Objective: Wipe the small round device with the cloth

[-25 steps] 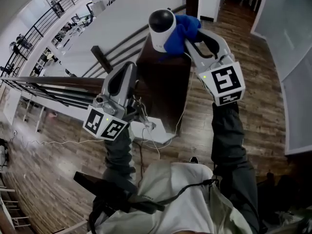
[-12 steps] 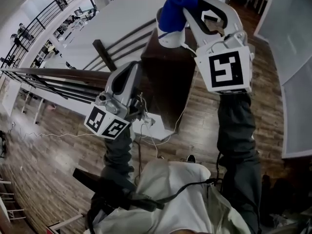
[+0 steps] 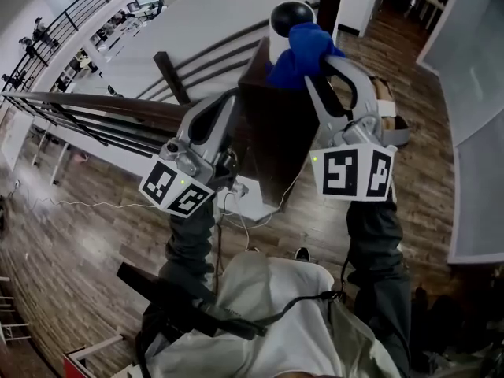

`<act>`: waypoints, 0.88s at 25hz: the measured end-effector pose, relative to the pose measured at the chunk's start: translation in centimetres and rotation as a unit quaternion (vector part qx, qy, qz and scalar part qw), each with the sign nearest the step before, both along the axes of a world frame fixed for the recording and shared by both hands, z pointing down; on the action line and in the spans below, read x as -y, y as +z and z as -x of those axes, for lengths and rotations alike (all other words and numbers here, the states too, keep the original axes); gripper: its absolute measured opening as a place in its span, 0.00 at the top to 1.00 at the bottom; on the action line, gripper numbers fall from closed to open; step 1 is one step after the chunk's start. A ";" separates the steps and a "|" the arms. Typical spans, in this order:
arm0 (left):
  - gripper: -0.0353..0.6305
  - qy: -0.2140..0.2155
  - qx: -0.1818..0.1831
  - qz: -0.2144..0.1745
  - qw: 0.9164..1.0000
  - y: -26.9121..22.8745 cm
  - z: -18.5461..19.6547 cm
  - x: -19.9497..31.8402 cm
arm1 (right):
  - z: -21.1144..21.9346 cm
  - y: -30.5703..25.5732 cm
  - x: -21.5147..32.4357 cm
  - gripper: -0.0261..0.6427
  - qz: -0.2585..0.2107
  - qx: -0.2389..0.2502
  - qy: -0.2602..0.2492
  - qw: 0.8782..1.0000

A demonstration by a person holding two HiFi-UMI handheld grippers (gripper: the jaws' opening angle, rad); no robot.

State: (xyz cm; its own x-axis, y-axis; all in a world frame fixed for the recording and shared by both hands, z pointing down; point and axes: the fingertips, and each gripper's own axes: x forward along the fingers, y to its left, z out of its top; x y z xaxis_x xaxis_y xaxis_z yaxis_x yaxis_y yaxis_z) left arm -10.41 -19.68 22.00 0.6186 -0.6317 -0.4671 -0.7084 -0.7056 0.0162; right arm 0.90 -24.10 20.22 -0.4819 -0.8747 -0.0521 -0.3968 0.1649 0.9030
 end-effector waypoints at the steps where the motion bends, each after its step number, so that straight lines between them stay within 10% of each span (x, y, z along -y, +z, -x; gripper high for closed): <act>1: 0.97 0.003 0.001 0.002 1.000 0.2 -0.2 0.1 | -0.2 0.0 0.0 0.79 0.004 0.000 -0.002 1.000; 11: 0.97 0.006 -0.002 -0.002 1.000 -0.4 0.2 0.2 | 4.5 -7.9 0.2 0.79 -0.114 -0.084 0.025 0.990; 22: 0.97 -0.010 -0.003 -0.004 1.000 -0.5 1.3 -0.2 | 8.0 -1.1 0.2 0.79 -0.053 -0.169 -0.001 0.984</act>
State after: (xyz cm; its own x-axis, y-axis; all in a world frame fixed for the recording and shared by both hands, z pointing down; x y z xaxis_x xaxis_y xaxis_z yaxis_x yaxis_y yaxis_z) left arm -11.68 -19.51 21.53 0.6035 -0.6400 -0.4757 -0.7220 -0.6918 0.0147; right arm -7.05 -24.26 19.11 -0.4883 -0.8724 0.0213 -0.0701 0.0635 0.9955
